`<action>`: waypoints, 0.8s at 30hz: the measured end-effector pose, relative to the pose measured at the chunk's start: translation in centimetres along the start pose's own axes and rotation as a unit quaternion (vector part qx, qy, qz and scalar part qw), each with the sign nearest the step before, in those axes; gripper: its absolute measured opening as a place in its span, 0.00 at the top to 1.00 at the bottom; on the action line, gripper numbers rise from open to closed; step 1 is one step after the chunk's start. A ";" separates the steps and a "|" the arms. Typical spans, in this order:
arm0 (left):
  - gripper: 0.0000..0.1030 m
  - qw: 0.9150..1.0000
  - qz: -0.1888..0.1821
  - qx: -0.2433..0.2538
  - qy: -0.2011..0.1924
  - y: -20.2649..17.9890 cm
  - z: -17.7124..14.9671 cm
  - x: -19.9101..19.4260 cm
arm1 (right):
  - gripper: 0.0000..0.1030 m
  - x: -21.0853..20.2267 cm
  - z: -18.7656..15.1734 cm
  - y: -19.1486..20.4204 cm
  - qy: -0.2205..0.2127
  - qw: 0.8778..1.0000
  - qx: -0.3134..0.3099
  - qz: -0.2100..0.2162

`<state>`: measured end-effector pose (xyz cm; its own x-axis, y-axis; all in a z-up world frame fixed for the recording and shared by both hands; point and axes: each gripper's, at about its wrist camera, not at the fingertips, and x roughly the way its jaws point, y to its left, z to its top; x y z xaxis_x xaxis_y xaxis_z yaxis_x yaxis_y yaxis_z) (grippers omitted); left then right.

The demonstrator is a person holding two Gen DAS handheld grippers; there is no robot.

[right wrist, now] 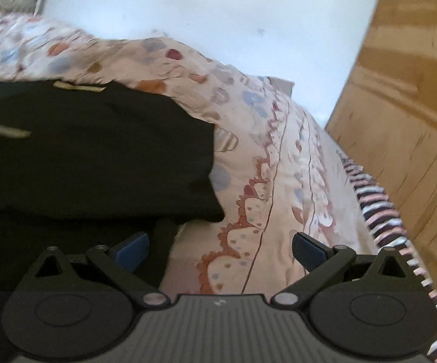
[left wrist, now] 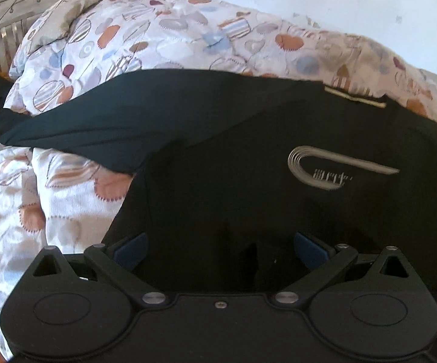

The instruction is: Fold small clothes

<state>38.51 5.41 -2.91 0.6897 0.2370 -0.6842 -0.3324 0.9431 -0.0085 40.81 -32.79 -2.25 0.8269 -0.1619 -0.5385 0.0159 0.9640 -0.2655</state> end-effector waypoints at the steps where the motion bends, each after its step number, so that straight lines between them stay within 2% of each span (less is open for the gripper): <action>1: 0.01 1.000 0.000 -0.001 0.000 0.1 -0.2 0.1 | 0.00 0.4 0.1 0.0 -0.001 1.000 -0.004 -0.003; 5: 0.01 1.000 0.003 -0.007 0.000 0.2 -0.4 0.0 | 0.00 3.0 1.4 0.6 -0.016 1.000 -0.018 -0.003; 7: 0.01 1.000 0.004 -0.008 0.001 0.1 -0.4 0.0 | 0.00 4.4 1.7 0.7 -0.014 1.000 -0.008 -0.017; 9: 0.01 1.000 0.004 -0.006 0.002 0.1 -0.4 0.1 | 0.00 5.3 1.9 0.3 -0.017 0.999 0.013 -0.039; 11: 0.01 1.000 0.003 -0.005 0.003 0.2 -0.5 0.1 | 0.00 5.1 1.7 -0.5 -0.021 0.994 0.041 -0.095; 13: 0.00 1.000 -0.001 -0.008 0.005 0.3 -0.6 0.3 | 0.00 4.7 1.2 -2.0 -0.027 0.988 0.085 -0.126; 15: 0.00 1.000 -0.006 -0.013 0.007 0.6 -0.7 0.4 | 0.00 4.7 0.7 -3.1 -0.018 0.988 0.113 -0.106; 20: 0.00 1.000 -0.013 -0.020 0.004 0.9 -1.1 0.6 | 0.00 4.7 0.3 -2.6 -0.017 0.988 0.096 -0.121; 24: 0.00 1.000 -0.019 -0.023 0.003 1.3 -1.1 0.6 | 0.00 4.8 0.2 -2.8 -0.001 0.989 0.105 -0.102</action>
<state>37.76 6.51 -4.15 0.6991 0.2001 -0.6864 -0.3351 0.9398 -0.0674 44.88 -36.19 -3.98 0.7951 -0.3578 -0.4897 0.2992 0.9337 -0.1966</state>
